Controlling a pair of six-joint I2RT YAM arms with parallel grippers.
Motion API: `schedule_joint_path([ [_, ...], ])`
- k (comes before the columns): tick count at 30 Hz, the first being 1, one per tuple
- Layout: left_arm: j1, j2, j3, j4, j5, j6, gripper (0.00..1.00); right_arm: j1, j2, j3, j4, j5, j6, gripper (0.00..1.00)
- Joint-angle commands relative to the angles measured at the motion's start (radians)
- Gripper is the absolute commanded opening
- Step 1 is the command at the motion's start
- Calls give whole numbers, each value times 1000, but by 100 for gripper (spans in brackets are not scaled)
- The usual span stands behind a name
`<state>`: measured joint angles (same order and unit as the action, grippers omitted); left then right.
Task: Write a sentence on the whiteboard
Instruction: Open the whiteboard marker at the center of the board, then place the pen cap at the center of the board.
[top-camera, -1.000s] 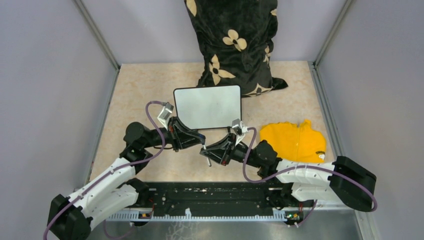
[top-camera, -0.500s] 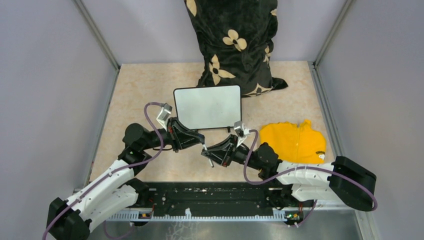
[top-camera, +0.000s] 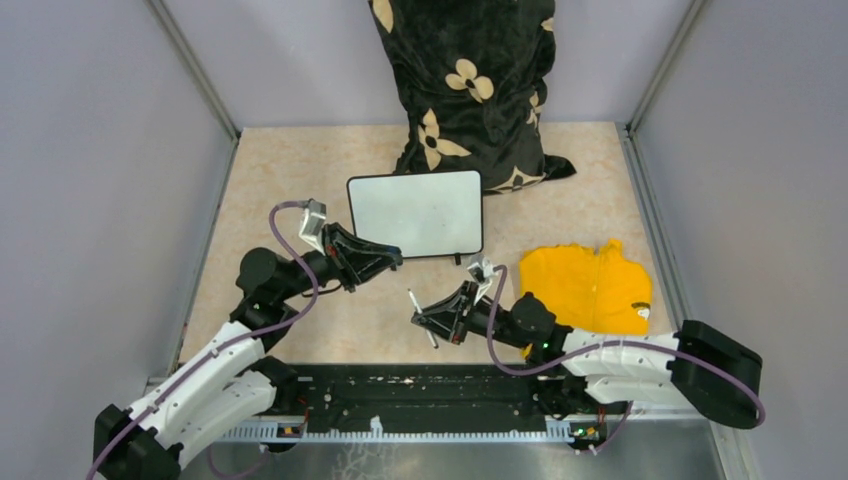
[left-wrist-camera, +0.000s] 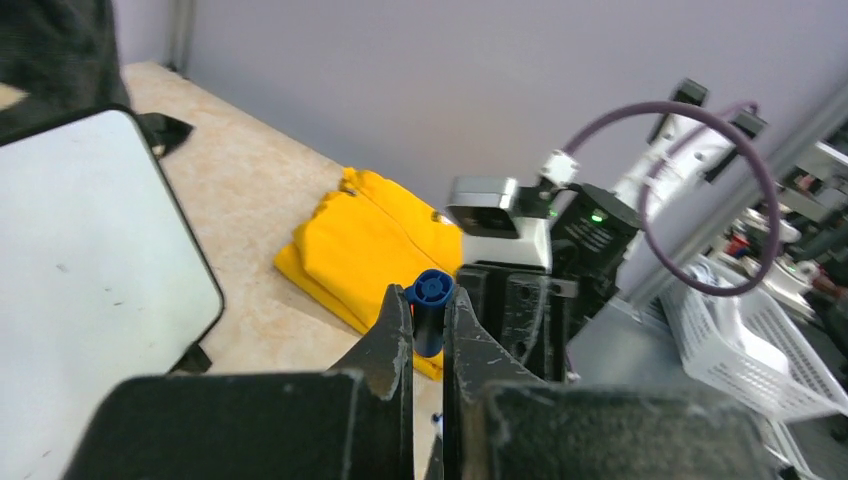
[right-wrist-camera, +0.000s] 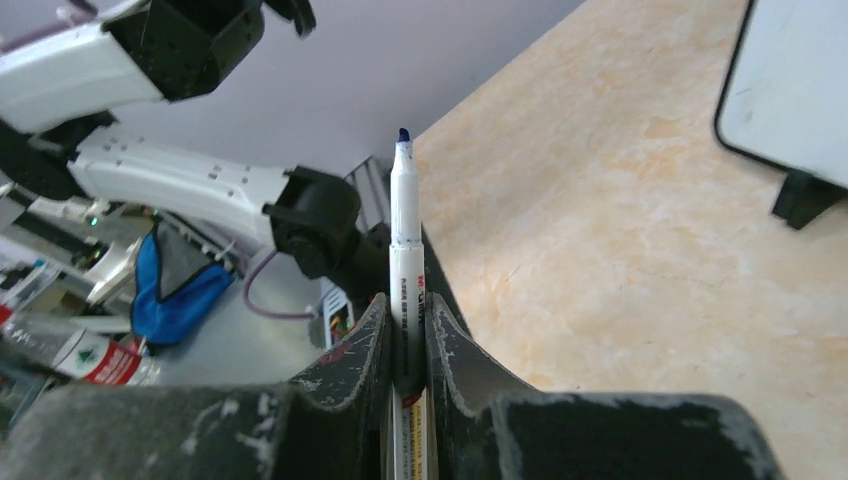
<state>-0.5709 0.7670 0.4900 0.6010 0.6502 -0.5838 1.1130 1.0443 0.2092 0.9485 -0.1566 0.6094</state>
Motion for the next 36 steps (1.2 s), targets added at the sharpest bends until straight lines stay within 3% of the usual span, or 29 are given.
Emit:
schedule_joint_path([
  [1, 1, 4, 76, -169, -177, 91, 0, 10, -159, -5, -163, 199, -28, 0],
  [8, -4, 57, 231, -684, -621, 135, 0, 10, -463, 46, -736, 569, -62, 0],
  [11, -2, 92, 293, -881, -794, 95, 0, 10, -516, 48, -827, 620, -63, 0],
  [14, -2, 131, 309, -1020, -879, 64, 0, 10, -529, 48, -857, 635, -67, 0],
  [19, 5, 179, 253, -1131, -913, -13, 1, 10, -523, 43, -849, 626, -78, 0],
  [24, 33, 329, 250, -1181, -873, -104, 2, 10, -502, 49, -845, 623, -99, 0],
  [33, 194, 546, 246, -1102, -749, -93, 3, 11, -514, 71, -873, 612, -114, 0],
  [36, 214, 601, 259, -1088, -745, -80, 8, 10, -532, 71, -883, 611, -112, 0],
])
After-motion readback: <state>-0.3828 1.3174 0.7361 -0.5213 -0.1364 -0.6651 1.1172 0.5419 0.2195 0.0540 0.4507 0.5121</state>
